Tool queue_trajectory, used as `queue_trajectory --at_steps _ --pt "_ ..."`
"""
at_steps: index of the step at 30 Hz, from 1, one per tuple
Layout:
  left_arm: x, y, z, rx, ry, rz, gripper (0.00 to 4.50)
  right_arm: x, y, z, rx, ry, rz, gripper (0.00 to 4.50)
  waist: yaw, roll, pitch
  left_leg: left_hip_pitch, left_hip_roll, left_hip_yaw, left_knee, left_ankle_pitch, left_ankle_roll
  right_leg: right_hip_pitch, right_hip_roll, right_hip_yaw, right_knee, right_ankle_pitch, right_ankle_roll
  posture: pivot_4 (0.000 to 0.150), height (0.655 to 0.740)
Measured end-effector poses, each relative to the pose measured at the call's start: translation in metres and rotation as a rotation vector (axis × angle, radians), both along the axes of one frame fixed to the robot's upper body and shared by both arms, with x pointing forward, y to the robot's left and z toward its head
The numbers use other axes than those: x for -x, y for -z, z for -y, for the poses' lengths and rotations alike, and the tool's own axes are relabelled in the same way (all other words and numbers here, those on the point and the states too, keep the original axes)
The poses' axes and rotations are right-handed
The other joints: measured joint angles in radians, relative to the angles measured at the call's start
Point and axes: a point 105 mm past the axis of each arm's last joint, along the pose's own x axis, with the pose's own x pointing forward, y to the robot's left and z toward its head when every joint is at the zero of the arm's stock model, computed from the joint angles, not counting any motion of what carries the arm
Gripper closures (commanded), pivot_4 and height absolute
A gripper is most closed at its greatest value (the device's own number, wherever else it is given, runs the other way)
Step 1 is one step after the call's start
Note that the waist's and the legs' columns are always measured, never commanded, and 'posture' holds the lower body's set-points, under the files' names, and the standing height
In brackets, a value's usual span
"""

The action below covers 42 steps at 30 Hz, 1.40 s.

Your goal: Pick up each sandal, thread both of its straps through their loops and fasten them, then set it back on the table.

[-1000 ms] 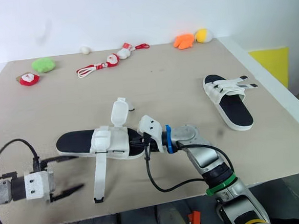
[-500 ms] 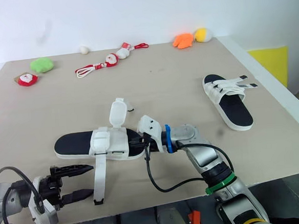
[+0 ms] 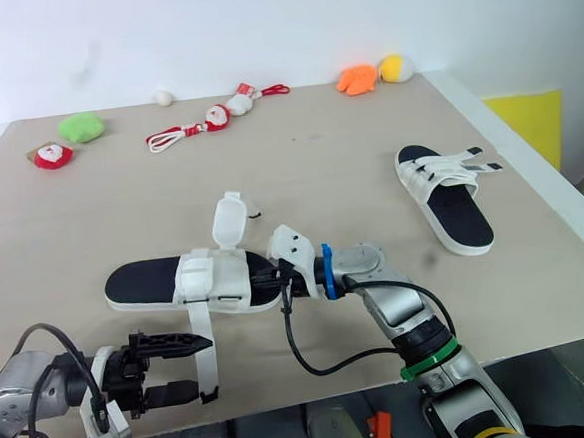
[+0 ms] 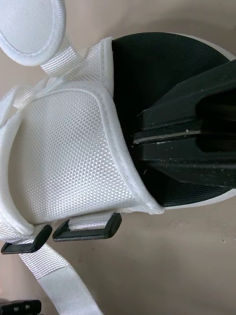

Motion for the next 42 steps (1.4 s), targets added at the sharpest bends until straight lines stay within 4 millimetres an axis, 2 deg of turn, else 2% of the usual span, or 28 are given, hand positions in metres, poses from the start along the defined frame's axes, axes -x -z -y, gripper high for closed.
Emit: queue_trajectory --at_steps 6,9,11,16,22,27,31,37,42 --pt "0.002 0.005 0.004 -0.041 0.004 -0.048 0.07 0.000 0.000 0.000 0.000 0.007 -0.001 4.50 0.000 0.000 0.000 0.000 0.000 0.000 0.000 0.000 0.000 0.000 0.000 0.000 0.000 0.000 0.000 0.150 0.7400" --pt "0.001 0.006 0.006 -0.057 -0.005 -0.068 0.82 0.000 0.000 0.000 0.001 0.009 -0.002 4.50 0.000 0.000 0.000 0.000 0.000 0.000 0.000 0.000 0.000 0.000 0.000 0.000 0.000 0.000 0.000 0.150 0.7400" --pt "0.001 0.009 0.006 -0.066 -0.012 -0.082 1.71 0.000 0.000 0.000 0.001 0.010 -0.002 4.50 0.000 0.000 0.000 0.000 0.000 0.000 0.000 0.000 0.000 0.000 0.000 0.000 0.000 0.000 0.000 0.150 0.7400" --pt "0.005 0.016 0.006 -0.077 -0.008 -0.105 4.39 0.000 0.000 0.000 0.002 0.010 -0.003 4.50 0.000 0.000 0.000 0.000 0.000 0.000 0.000 0.000 0.000 0.000 0.000 0.000 0.000 0.000 0.000 0.150 0.7400" --pt "0.009 0.015 0.009 -0.033 0.005 -0.144 4.46 0.000 0.000 0.000 0.003 0.011 -0.003 4.50 0.000 0.001 0.000 0.000 0.000 0.000 0.000 0.000 0.000 0.000 0.000 0.000 0.000 0.000 0.000 0.150 0.7400" --pt "0.003 0.011 0.008 -0.002 -0.089 -0.352 4.46 0.000 0.000 0.000 0.002 0.011 -0.002 4.50 0.000 0.001 0.000 0.000 0.000 0.000 0.000 0.000 0.000 0.000 0.000 0.000 0.000 0.000 0.000 0.150 0.7400" --pt "-0.008 -0.008 0.016 0.133 -0.185 -0.605 4.46 0.000 -0.001 -0.001 0.001 0.012 -0.001 4.50 0.000 0.001 0.000 0.000 0.000 0.000 0.000 0.000 0.000 0.000 0.000 0.000 0.000 0.000 0.000 0.150 0.7400" --pt "-0.008 -0.027 0.020 0.184 -0.234 -0.972 4.46 0.000 0.000 -0.001 0.001 0.014 -0.006 4.50 0.000 0.001 0.000 0.000 0.001 0.000 0.000 0.000 0.000 -0.001 0.001 0.000 0.000 0.000 0.000 0.150 0.7400" --pt "-0.018 -0.067 0.021 0.319 -0.221 -1.263 4.46 -0.001 0.001 -0.002 0.024 0.017 0.018 4.50 -0.001 0.001 0.000 0.001 0.001 0.000 0.001 0.000 0.000 0.000 0.002 -0.001 0.000 0.000 0.000 0.150 0.7400"
